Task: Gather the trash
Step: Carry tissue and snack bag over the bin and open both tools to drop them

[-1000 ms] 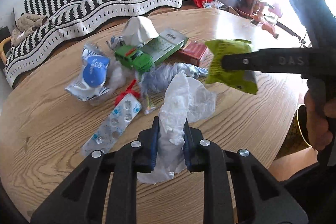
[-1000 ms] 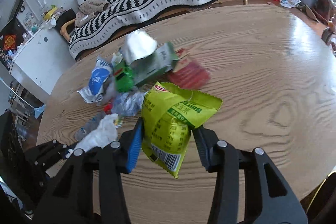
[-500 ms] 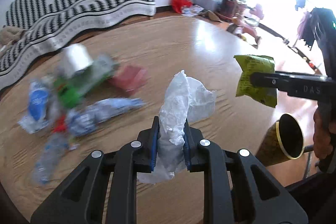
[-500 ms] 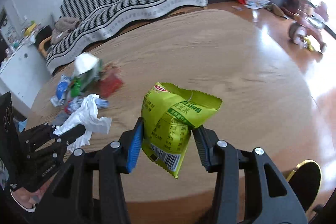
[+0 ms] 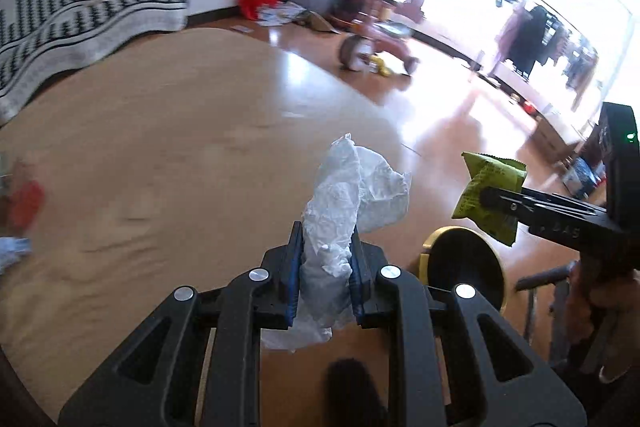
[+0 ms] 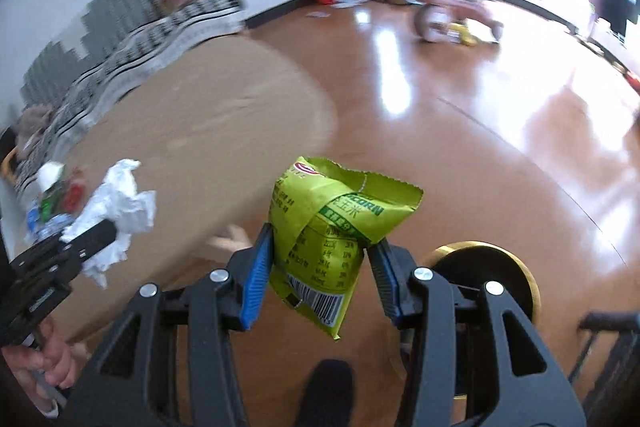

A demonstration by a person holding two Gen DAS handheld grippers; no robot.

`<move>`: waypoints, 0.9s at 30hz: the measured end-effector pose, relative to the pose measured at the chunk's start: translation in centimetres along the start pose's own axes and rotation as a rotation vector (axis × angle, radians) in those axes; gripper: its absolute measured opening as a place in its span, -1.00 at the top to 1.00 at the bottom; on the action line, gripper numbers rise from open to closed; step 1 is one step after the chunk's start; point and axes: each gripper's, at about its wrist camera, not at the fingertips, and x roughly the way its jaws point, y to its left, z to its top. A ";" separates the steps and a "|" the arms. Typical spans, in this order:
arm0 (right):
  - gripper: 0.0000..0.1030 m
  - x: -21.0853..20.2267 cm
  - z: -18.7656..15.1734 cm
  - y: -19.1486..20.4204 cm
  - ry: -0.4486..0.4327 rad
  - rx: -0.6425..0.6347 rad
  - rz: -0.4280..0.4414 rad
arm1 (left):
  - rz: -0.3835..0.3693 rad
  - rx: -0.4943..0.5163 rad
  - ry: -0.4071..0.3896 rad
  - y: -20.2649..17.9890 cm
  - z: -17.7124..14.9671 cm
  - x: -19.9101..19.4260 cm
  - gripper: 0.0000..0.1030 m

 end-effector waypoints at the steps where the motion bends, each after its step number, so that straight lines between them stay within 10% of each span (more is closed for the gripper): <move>1: 0.10 -0.3 -0.4 -2.0 0.000 0.025 -0.030 | -0.018 0.012 0.012 -1.3 -0.1 0.7 0.62; 13: 0.09 -0.1 -5.0 -15.9 0.096 0.195 -0.202 | -0.185 0.042 0.222 -15.0 -4.5 12.4 0.62; 27: 0.08 2.0 -5.9 -20.2 0.192 0.282 -0.208 | -0.187 0.051 0.318 -18.4 -7.3 17.8 0.62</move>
